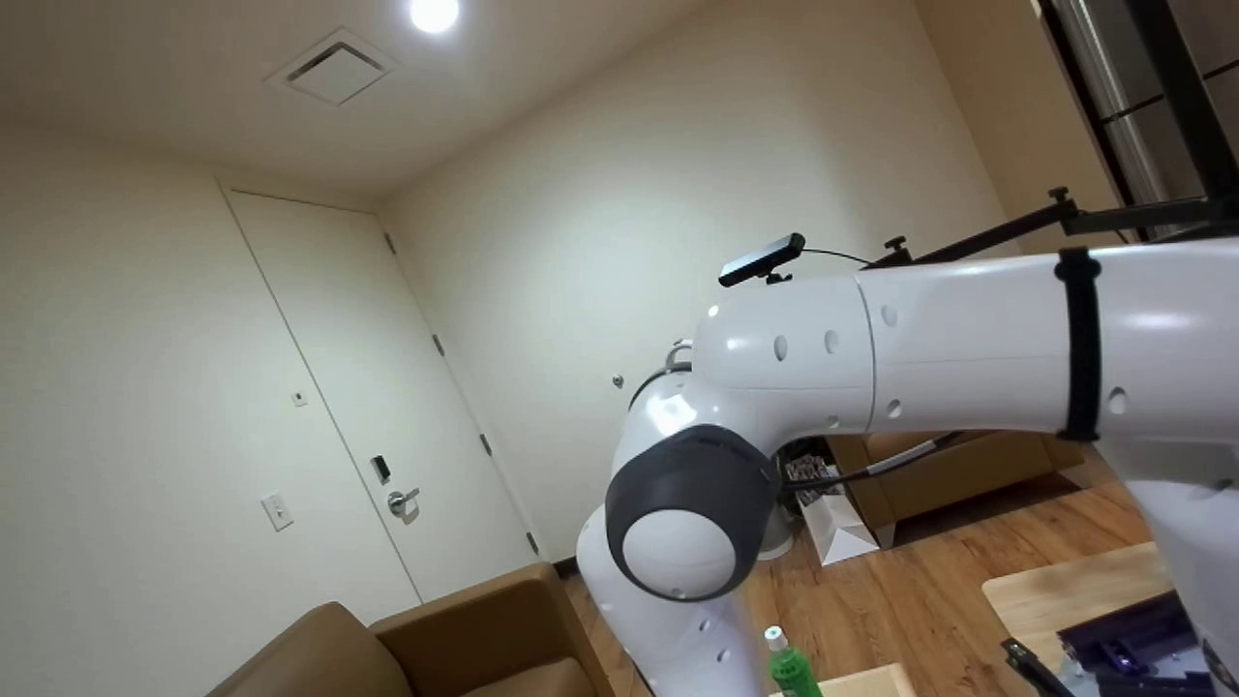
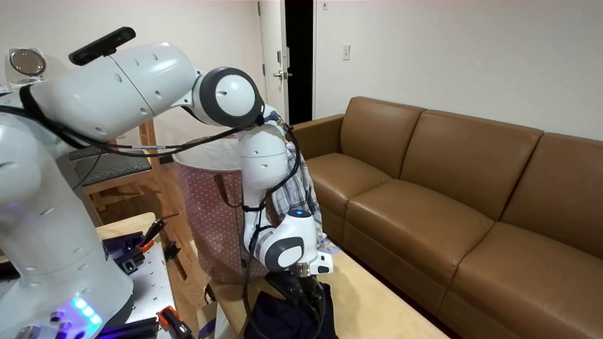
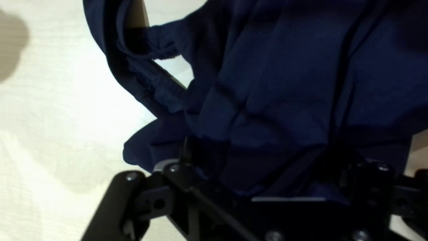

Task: Move the clothes from the table and put them in the laundry bag

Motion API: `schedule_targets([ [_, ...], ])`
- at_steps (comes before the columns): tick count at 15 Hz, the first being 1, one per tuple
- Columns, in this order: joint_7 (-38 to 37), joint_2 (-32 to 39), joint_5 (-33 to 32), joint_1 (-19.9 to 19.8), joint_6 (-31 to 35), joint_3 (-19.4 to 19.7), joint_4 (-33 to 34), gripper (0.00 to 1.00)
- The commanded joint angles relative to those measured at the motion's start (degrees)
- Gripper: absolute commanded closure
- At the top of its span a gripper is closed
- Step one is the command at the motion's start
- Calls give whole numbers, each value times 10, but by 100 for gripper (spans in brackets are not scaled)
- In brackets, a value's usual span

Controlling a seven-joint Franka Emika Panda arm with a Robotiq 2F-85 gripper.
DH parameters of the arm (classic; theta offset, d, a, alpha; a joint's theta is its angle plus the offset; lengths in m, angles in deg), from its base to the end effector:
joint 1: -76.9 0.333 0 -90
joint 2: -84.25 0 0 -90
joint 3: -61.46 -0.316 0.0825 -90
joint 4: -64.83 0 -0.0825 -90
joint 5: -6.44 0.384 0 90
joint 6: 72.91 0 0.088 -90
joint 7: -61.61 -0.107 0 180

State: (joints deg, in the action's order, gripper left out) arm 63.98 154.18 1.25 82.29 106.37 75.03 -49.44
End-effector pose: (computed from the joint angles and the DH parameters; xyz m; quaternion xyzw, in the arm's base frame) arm 0.4628 -0.0902 -0.1252 0.9908 0.0669 -0.0447 0.1089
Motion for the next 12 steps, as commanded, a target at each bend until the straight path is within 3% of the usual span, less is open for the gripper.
schedule_targets([
  [1, 5, 5, -4, -3, -21, 0, 16, 33],
  [10, 9, -5, -9, -7, -33, -3, 15, 91],
  [12, 13, -14, -11, -9, -34, -6, 6, 94],
])
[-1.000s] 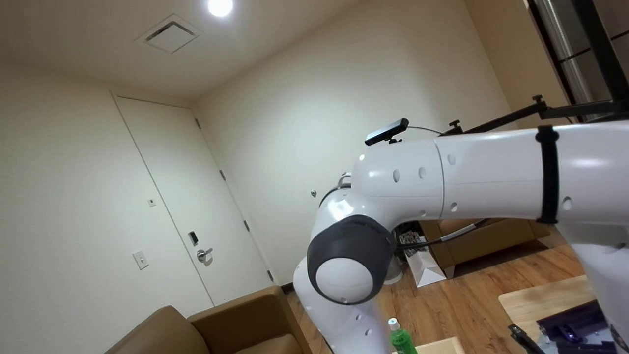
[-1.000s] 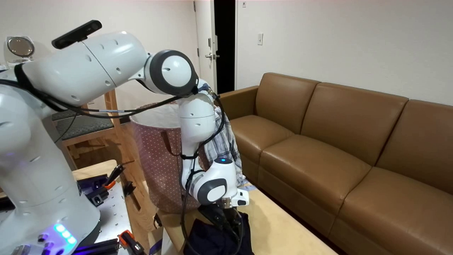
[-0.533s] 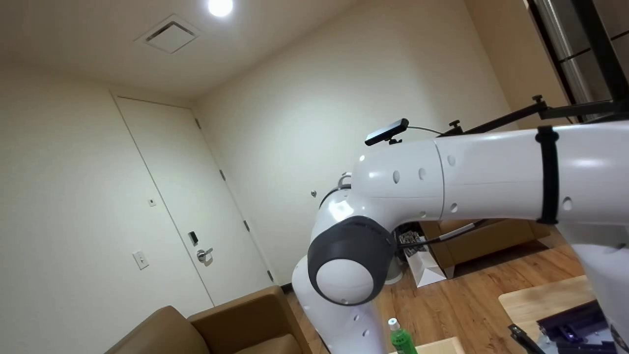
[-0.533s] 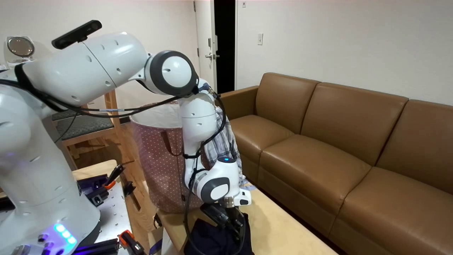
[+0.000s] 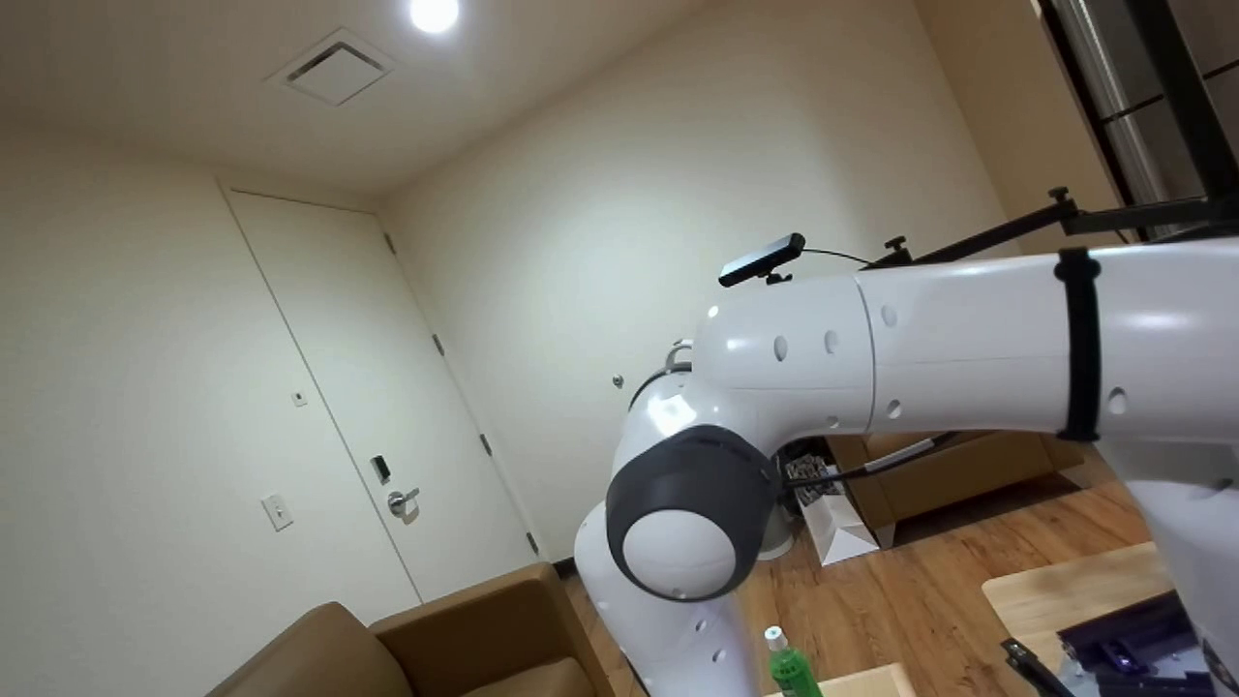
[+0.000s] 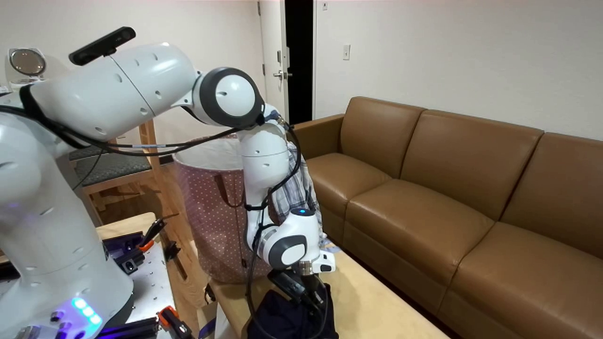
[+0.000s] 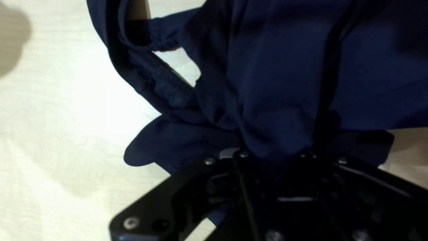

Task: Move the clothes from the table and put them in the laundry bag

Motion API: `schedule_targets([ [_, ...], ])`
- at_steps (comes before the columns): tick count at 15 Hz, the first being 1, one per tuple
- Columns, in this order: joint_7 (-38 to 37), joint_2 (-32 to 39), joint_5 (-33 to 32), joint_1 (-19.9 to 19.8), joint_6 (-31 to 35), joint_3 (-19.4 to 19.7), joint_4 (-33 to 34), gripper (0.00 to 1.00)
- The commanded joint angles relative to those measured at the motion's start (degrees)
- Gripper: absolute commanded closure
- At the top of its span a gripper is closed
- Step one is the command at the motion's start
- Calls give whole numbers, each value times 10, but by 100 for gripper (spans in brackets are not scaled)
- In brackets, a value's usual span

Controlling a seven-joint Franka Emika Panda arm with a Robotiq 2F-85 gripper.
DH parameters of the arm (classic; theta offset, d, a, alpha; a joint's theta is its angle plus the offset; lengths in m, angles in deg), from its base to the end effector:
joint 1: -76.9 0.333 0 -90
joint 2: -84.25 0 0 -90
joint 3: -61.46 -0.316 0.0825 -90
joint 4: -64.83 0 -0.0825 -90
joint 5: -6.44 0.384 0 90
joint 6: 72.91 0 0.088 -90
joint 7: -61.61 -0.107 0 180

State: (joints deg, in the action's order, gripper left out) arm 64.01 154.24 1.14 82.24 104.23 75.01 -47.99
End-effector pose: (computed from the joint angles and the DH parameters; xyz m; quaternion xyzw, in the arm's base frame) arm 0.4707 -0.0904 -0.1250 0.9903 0.0672 -0.0514 0.1100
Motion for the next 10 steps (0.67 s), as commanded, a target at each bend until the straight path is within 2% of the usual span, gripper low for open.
schedule_targets([
  [1, 13, -21, -11, -8, -13, -6, -15, 95],
  [2, 14, -29, -11, -7, -14, -5, -23, 92],
  [6, 25, -75, -20, -3, -4, -3, -75, 93],
  [10, 24, -160, -27, 22, 5, 15, -173, 92],
])
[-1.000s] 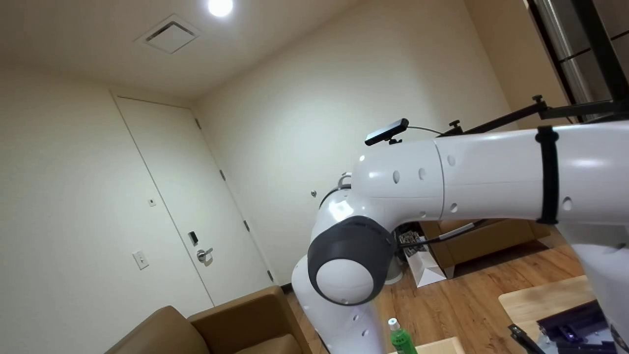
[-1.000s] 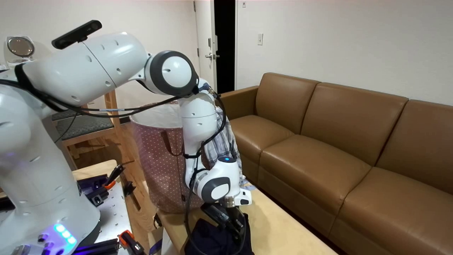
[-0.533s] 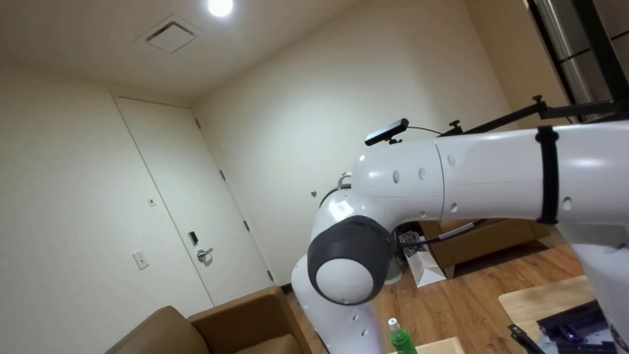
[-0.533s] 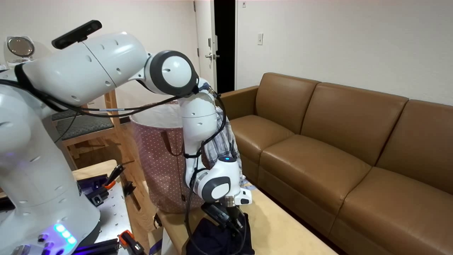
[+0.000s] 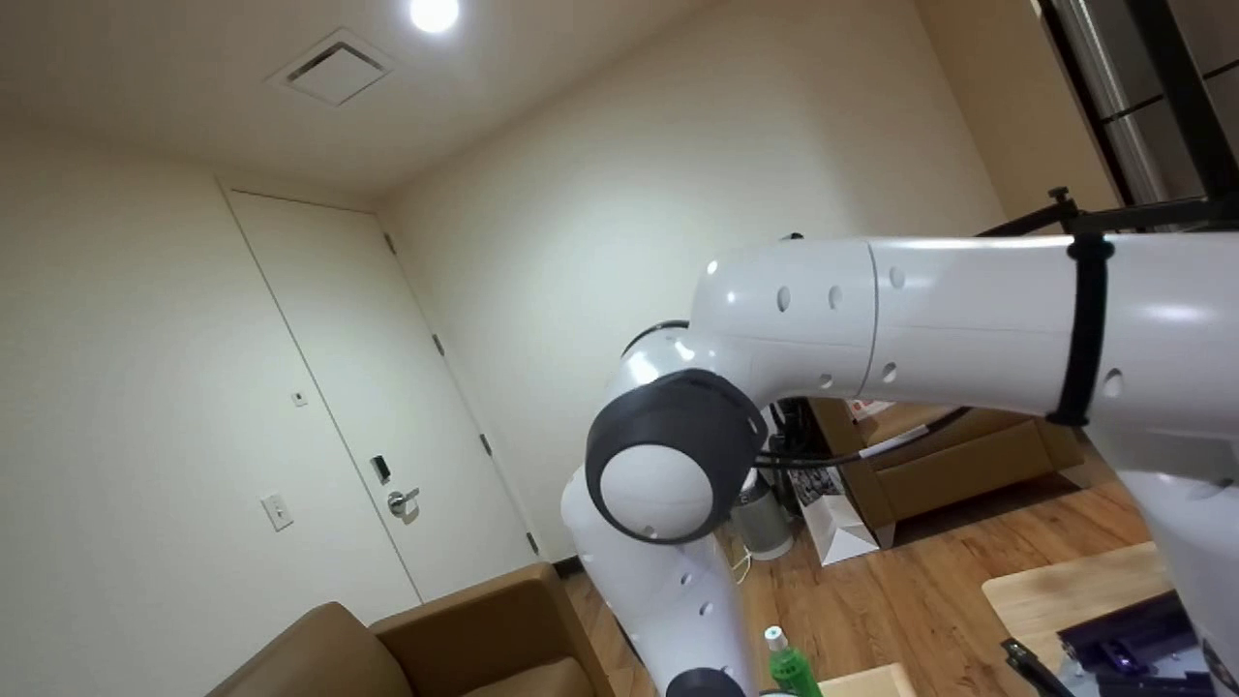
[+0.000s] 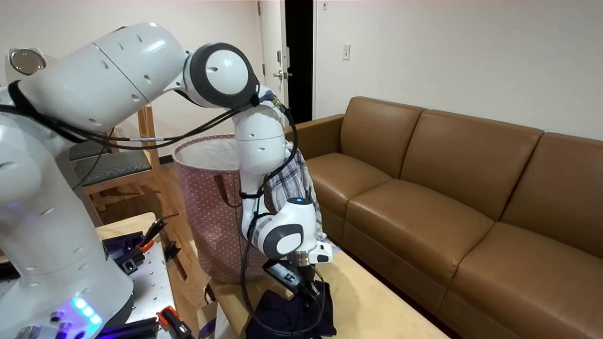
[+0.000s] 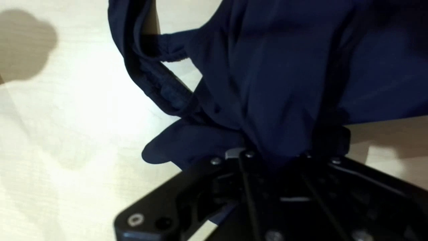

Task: Move the clothes from the table and put them in the laundry bag

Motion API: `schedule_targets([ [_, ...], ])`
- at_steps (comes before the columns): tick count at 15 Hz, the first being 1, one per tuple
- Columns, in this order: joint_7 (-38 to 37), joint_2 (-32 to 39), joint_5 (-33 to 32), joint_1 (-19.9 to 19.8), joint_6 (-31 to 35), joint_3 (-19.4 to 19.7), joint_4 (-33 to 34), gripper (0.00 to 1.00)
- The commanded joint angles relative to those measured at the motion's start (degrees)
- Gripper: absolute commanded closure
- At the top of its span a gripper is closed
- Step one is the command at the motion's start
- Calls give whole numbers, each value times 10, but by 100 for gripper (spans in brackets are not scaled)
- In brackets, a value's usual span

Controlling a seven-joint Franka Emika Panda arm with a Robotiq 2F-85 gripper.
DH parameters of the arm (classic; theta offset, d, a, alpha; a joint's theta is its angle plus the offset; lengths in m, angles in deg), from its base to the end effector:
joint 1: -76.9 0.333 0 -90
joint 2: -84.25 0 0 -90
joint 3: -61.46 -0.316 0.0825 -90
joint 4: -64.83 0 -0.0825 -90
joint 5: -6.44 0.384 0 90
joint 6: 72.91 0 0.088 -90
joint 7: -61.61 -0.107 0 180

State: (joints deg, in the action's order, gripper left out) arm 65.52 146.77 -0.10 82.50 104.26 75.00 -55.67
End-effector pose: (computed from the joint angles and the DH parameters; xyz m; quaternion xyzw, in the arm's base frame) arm 0.4606 -0.0851 -0.0849 0.9901 0.0794 -0.0550 0.1022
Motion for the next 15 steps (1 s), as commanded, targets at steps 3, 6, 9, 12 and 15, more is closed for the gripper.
schedule_targets([
  [3, -10, -167, -10, 71, -3, 59, -191, 92],
  [6, -7, -147, -8, 75, -1, 66, -172, 92],
  [9, -9, -164, -9, 85, -1, 71, -187, 88],
  [12, -5, -152, -11, 81, 8, 70, -172, 92],
  [15, 0, -209, -6, 81, 83, 74, -213, 92],
])
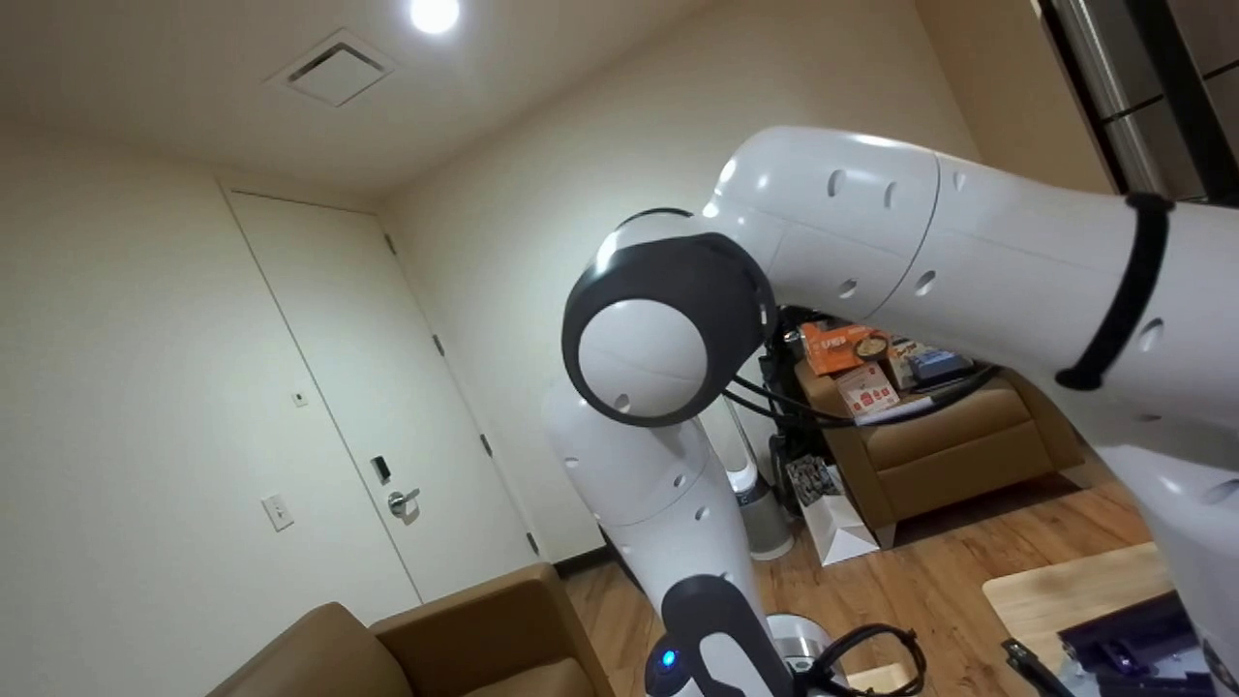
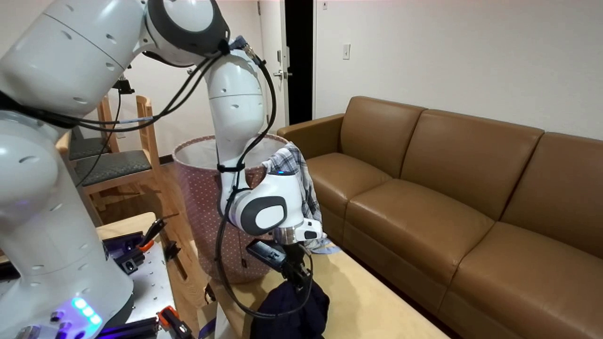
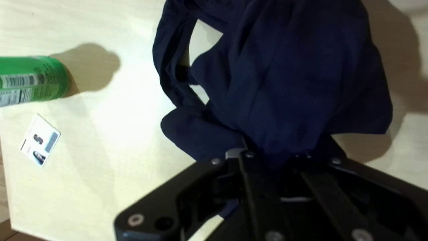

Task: Move the clothes from the table and put them in the laundry bag

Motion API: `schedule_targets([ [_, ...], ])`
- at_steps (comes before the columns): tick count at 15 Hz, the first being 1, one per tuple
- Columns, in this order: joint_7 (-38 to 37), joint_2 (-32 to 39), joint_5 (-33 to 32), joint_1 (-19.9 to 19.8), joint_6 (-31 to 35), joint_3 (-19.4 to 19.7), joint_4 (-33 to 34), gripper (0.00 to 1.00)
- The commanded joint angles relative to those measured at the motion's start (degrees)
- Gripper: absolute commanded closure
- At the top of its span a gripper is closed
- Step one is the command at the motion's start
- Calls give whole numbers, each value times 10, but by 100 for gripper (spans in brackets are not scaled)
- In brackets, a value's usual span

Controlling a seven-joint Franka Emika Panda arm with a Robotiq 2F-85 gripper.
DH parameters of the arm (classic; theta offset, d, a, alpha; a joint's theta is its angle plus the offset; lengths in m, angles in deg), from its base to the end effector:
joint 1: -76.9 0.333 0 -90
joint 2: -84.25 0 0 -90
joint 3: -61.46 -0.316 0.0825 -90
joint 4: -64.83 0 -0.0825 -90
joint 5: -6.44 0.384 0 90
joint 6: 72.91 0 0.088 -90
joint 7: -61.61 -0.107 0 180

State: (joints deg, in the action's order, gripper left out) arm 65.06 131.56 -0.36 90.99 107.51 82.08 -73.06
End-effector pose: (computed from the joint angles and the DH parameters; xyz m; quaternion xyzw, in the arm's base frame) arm 0.4248 -0.0786 0.0054 0.9877 0.0833 -0.0368 0.1272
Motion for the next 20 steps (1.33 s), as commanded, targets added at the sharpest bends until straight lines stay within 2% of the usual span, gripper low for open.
schedule_targets([
  [1, 8, -80, -1, 7, 80, 14, -58, 92],
  [6, 35, -209, 35, 45, 160, 58, -148, 92],
  [7, 46, -218, 44, 52, 156, 67, -155, 92],
  [8, 39, -170, 47, 22, 143, 34, -107, 88],
  [10, 47, -202, 54, 31, 143, 45, -133, 88],
  [11, 48, -209, 55, 31, 143, 45, -138, 92],
  [13, 49, -215, 68, 49, 121, 52, -130, 92],
  [14, 54, -241, 62, 44, 117, 45, -133, 92],
  [17, 59, -306, 96, 92, 161, 76, -136, 92],
  [18, 42, -322, 97, 133, 173, 114, -135, 92],
  [19, 53, -344, 108, 155, 168, 133, -133, 92],
  [20, 67, -378, 106, 177, 118, 155, -129, 92],
])
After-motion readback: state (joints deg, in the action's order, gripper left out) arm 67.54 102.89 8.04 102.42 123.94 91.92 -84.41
